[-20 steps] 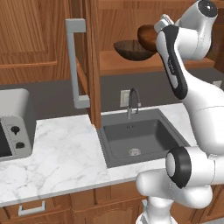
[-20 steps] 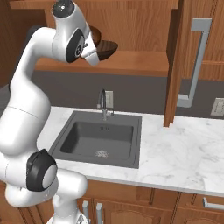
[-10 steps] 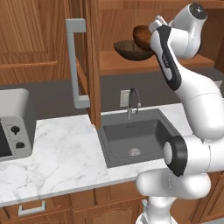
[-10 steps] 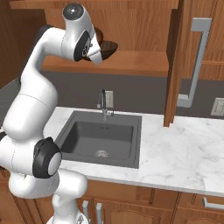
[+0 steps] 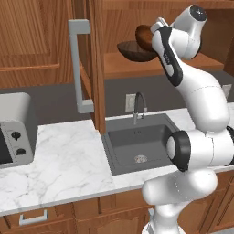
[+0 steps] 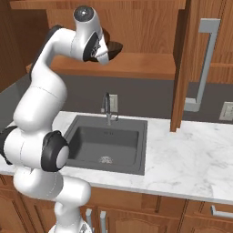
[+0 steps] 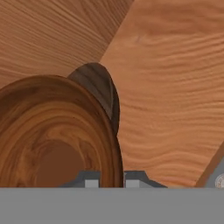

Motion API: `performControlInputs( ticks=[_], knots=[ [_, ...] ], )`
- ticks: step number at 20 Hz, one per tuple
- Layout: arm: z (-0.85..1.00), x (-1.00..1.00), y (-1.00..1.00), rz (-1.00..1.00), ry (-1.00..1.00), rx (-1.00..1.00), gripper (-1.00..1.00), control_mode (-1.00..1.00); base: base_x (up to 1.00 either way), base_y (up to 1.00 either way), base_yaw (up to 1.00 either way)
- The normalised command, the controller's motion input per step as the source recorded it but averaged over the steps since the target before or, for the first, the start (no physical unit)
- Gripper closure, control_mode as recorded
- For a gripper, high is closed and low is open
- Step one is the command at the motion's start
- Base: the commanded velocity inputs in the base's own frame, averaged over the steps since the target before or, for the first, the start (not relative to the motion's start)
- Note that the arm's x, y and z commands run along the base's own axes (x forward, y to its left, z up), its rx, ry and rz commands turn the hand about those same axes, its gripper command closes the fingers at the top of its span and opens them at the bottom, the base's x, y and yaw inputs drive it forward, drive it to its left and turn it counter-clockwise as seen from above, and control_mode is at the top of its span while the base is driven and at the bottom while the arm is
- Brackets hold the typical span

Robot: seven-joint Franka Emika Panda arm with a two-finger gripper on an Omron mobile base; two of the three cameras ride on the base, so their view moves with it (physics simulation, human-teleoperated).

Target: Pick up the bowls on the counter and stack them on top of one another in the open cabinet. Place the smaller bowl on top of the larger bowl.

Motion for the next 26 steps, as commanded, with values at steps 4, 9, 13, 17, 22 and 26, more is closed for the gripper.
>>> performControlInputs(
  ticks=[4, 9, 13, 17, 22, 26],
  knots=[
    [-0.08, 0.43, 0.03, 0.02, 0.02, 0.02, 1.0, -1.0, 0.0, 0.0, 0.0],
    [0.01, 0.27, 0.0, 0.01, 0.0, 0.02, 1.0, -1.0, 0.0, 0.0, 0.0],
    [-0.02, 0.33, 0.0, 0.01, 0.03, 0.02, 1.0, -1.0, 0.0, 0.0, 0.0],
    [-0.08, 0.31, 0.02, 0.01, 0.04, 0.01, 1.0, -1.0, 0.0, 0.0, 0.0],
    [-0.14, 0.19, 0.05, 0.03, 0.03, 0.0, 1.0, -1.0, 0.0, 0.0, 0.0],
    [-0.14, 0.15, 0.04, 0.03, 0.02, -0.01, 1.0, -1.0, 0.0, 0.0, 0.0]
  ],
)
